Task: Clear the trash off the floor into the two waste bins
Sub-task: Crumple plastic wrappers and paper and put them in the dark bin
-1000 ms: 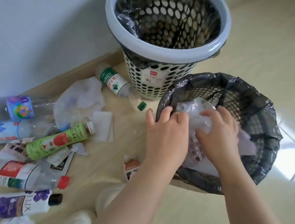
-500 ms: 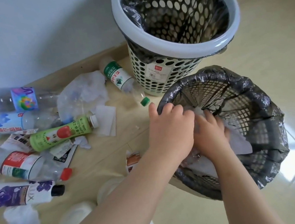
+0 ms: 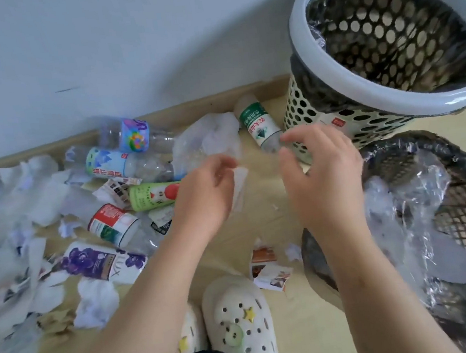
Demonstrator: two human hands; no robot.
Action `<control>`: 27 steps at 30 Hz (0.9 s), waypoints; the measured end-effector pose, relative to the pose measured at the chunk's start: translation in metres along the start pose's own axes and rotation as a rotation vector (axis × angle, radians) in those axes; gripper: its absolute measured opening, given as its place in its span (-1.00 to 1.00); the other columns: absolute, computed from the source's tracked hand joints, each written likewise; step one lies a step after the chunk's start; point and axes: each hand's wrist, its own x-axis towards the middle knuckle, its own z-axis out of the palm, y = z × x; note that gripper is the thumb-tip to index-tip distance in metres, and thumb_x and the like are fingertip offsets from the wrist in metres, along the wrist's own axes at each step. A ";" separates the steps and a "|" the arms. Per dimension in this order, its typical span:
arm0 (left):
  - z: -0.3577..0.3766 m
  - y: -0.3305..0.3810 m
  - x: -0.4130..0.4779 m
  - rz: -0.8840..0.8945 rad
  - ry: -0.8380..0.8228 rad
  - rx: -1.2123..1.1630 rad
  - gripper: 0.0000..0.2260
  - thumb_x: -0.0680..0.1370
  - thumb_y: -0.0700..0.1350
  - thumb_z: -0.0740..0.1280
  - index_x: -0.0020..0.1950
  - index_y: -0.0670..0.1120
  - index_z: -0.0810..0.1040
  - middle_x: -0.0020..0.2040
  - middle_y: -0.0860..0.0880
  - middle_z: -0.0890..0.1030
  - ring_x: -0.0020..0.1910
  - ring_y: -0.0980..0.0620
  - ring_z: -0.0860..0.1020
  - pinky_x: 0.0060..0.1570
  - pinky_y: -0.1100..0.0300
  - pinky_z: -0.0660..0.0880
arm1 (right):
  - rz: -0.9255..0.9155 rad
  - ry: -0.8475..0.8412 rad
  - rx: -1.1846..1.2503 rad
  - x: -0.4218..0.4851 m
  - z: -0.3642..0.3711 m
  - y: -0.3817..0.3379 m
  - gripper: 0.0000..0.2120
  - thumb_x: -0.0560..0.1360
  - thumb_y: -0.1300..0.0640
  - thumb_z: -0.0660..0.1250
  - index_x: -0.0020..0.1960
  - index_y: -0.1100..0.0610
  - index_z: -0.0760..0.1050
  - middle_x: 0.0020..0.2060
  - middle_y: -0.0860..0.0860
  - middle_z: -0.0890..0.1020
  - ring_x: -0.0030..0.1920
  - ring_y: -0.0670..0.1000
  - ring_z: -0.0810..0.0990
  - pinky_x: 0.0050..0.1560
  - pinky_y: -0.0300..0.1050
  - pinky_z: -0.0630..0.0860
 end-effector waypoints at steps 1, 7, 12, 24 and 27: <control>-0.002 -0.010 0.001 -0.034 0.019 -0.008 -0.82 0.59 -0.16 0.19 0.07 0.02 0.56 -0.15 0.08 0.58 -0.23 0.15 0.53 -0.30 0.46 0.36 | -0.026 -0.054 0.026 0.002 0.014 -0.005 -0.78 0.44 0.13 0.24 0.01 0.15 0.59 0.01 0.05 0.64 0.16 0.15 0.52 0.21 0.14 0.36; -0.022 -0.064 0.015 -0.221 0.101 -0.029 -0.76 0.60 -0.19 0.15 0.14 -0.01 0.56 0.02 0.07 0.57 -0.12 0.09 0.49 -0.19 0.33 0.38 | 0.077 -0.647 -0.103 0.015 0.096 0.007 -0.68 0.53 0.12 0.21 0.28 0.06 0.43 0.29 0.03 0.45 0.27 0.09 0.37 0.26 -0.02 0.31; -0.024 -0.095 0.022 -0.338 0.115 -0.180 -0.78 0.56 -0.24 0.17 0.00 -0.01 0.58 -0.03 0.08 0.56 0.03 0.07 0.51 0.02 0.17 0.45 | 0.016 -0.783 -0.157 0.031 0.144 0.001 -0.54 0.52 0.12 0.20 0.41 -0.02 0.29 0.41 0.06 0.27 0.37 0.15 0.29 0.36 0.04 0.28; -0.052 -0.139 0.018 -0.460 0.237 -0.274 -0.79 0.60 -0.15 0.16 0.17 -0.09 0.53 0.10 -0.02 0.59 0.07 0.00 0.55 0.11 0.09 0.47 | 0.182 -0.990 -0.075 0.045 0.210 -0.036 -0.51 0.63 -0.08 -0.02 0.49 0.13 0.15 0.45 0.14 0.26 0.44 0.16 0.23 0.39 0.05 0.19; -0.059 -0.143 0.020 -0.483 0.276 -0.345 -0.84 0.59 -0.14 0.19 0.07 -0.03 0.55 0.05 0.00 0.59 0.08 0.00 0.55 0.15 0.07 0.45 | 0.190 -0.767 0.147 0.035 0.187 -0.049 -0.64 0.62 0.01 0.08 0.36 0.10 0.39 0.25 0.04 0.52 0.29 0.06 0.43 0.16 -0.16 0.33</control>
